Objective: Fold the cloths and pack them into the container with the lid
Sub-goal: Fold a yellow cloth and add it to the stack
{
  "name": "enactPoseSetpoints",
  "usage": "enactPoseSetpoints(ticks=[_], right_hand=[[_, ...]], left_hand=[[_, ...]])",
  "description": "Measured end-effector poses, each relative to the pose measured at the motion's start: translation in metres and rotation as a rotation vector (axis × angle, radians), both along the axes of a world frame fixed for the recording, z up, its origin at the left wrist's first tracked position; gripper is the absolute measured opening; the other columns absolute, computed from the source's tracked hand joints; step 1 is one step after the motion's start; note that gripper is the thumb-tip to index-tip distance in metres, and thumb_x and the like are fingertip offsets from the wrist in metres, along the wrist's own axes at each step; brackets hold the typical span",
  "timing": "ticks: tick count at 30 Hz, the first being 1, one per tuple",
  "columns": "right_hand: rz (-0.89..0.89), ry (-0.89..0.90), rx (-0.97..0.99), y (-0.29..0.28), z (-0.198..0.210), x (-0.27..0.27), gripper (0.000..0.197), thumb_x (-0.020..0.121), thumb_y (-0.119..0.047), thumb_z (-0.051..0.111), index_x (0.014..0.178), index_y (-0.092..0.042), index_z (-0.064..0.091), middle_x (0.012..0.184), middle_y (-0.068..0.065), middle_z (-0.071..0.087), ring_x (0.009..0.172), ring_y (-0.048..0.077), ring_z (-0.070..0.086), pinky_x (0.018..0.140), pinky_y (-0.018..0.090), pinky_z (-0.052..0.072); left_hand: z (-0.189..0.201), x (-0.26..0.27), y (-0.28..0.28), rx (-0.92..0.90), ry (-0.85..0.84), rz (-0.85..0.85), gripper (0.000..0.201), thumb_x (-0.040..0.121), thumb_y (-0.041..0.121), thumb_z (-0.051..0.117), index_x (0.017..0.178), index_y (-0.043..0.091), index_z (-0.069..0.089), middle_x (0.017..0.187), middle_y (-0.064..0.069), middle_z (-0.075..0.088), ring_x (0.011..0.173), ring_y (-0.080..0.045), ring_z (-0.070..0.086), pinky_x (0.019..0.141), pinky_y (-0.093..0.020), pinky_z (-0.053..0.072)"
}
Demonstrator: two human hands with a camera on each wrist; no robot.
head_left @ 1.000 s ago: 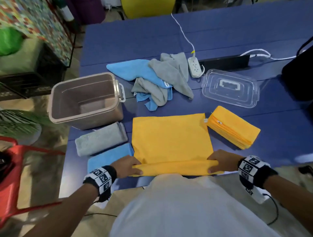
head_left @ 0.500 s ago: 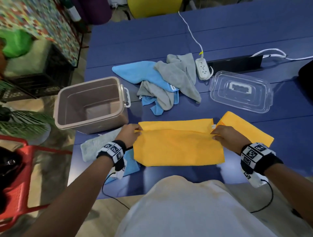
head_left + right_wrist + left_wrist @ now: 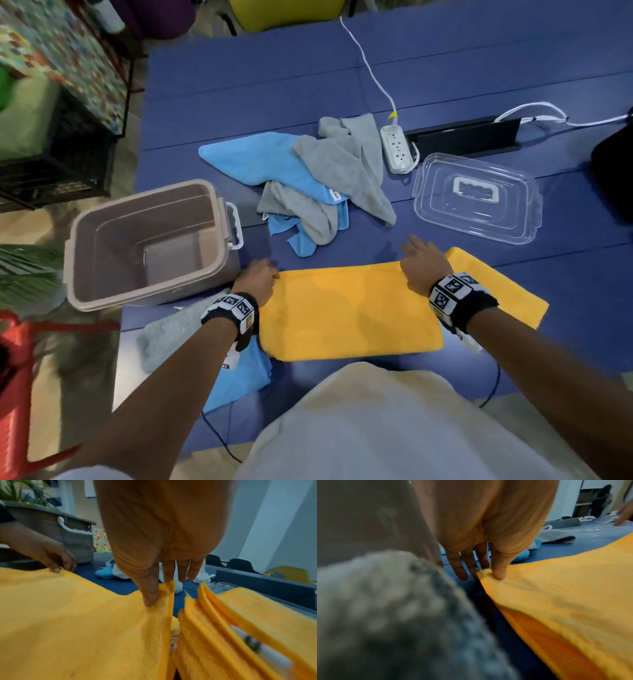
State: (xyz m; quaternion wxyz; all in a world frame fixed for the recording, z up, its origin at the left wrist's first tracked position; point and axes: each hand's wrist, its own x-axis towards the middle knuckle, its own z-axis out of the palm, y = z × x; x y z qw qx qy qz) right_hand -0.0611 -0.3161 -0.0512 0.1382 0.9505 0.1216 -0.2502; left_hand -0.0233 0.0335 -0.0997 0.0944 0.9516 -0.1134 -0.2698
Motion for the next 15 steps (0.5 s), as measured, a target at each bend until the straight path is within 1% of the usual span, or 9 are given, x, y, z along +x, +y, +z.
enactPoseSetpoints(ticks=[1, 2, 4, 7, 9, 10, 12, 13, 15], right_hand=[[-0.001, 0.037, -0.019, 0.003, -0.004, 0.006, 0.027, 0.095, -0.011, 0.047, 0.112, -0.009, 0.067, 0.154, 0.011, 0.029, 0.144, 0.034, 0.016, 0.110, 0.043, 0.029], [0.002, 0.070, -0.039, 0.005, -0.007, 0.012, 0.029, 0.095, -0.011, 0.047, 0.118, -0.008, 0.064, 0.154, 0.013, 0.028, 0.144, 0.035, 0.017, 0.112, 0.043, 0.028], [-0.011, 0.105, -0.070, 0.008, -0.013, 0.018, 0.029, 0.095, -0.011, 0.048, 0.121, -0.007, 0.061, 0.148, 0.016, 0.034, 0.136, 0.036, 0.030, 0.109, 0.043, 0.033], [-0.041, 0.098, -0.076, 0.010, -0.014, 0.020, 0.025, 0.096, -0.009, 0.048, 0.116, -0.007, 0.061, 0.133, 0.014, 0.045, 0.119, 0.031, 0.047, 0.098, 0.038, 0.041], [-0.043, 0.119, -0.079, 0.011, -0.012, 0.020, 0.022, 0.095, -0.008, 0.046, 0.112, -0.007, 0.061, 0.124, 0.012, 0.049, 0.108, 0.028, 0.053, 0.089, 0.035, 0.044], [-0.042, 0.130, -0.067, 0.011, -0.012, 0.020, 0.020, 0.094, -0.006, 0.046, 0.108, -0.006, 0.061, 0.120, 0.012, 0.050, 0.099, 0.028, 0.055, 0.083, 0.035, 0.046], [-0.070, 0.151, -0.016, 0.010, -0.010, 0.019, 0.013, 0.091, -0.003, 0.048, 0.098, -0.005, 0.059, 0.114, 0.012, 0.050, 0.079, 0.028, 0.054, 0.068, 0.033, 0.046], [-0.094, 0.151, 0.018, 0.008, -0.010, 0.018, 0.009, 0.090, -0.002, 0.049, 0.095, -0.005, 0.057, 0.110, 0.012, 0.050, 0.074, 0.027, 0.051, 0.064, 0.033, 0.044], [-0.179, 0.120, 0.135, -0.001, -0.009, 0.019, 0.009, 0.089, -0.002, 0.051, 0.096, -0.004, 0.056, 0.103, 0.011, 0.052, 0.076, 0.027, 0.052, 0.064, 0.034, 0.044]], left_hand=[[0.000, 0.001, 0.000, 0.013, 0.011, -0.009, 0.025, 0.096, 0.007, 0.045, 0.113, 0.012, 0.063, 0.126, -0.010, 0.051, 0.119, -0.028, 0.044, 0.100, -0.041, 0.041], [0.001, 0.003, 0.000, 0.015, 0.021, -0.010, 0.025, 0.095, 0.007, 0.045, 0.113, 0.012, 0.063, 0.124, -0.011, 0.052, 0.118, -0.028, 0.046, 0.099, -0.040, 0.042], [0.002, 0.004, 0.000, -0.006, 0.046, 0.007, 0.025, 0.096, 0.006, 0.046, 0.113, 0.011, 0.063, 0.122, -0.012, 0.053, 0.115, -0.029, 0.049, 0.098, -0.039, 0.043], [0.004, 0.002, 0.003, -0.060, 0.055, 0.030, 0.023, 0.096, 0.005, 0.044, 0.111, 0.009, 0.061, 0.119, -0.013, 0.050, 0.111, -0.029, 0.051, 0.095, -0.035, 0.042], [0.006, -0.003, 0.006, -0.095, 0.031, 0.046, 0.024, 0.096, 0.003, 0.041, 0.111, 0.008, 0.059, 0.115, -0.013, 0.049, 0.107, -0.030, 0.053, 0.091, -0.034, 0.041], [0.008, -0.005, 0.007, -0.114, 0.016, 0.051, 0.024, 0.097, 0.004, 0.040, 0.112, 0.007, 0.059, 0.112, -0.014, 0.048, 0.104, -0.031, 0.054, 0.090, -0.035, 0.042], [0.013, -0.009, 0.009, -0.161, -0.026, 0.050, 0.024, 0.099, 0.008, 0.038, 0.111, 0.006, 0.058, 0.107, -0.014, 0.049, 0.097, -0.033, 0.056, 0.086, -0.040, 0.045], [0.016, -0.011, 0.010, -0.184, -0.057, 0.039, 0.023, 0.101, 0.011, 0.038, 0.110, 0.007, 0.058, 0.106, -0.013, 0.050, 0.095, -0.034, 0.057, 0.084, -0.043, 0.046], [0.026, -0.014, 0.013, -0.226, -0.124, 0.001, 0.021, 0.102, 0.015, 0.040, 0.111, 0.011, 0.058, 0.107, -0.010, 0.054, 0.095, -0.032, 0.059, 0.081, -0.045, 0.048]])
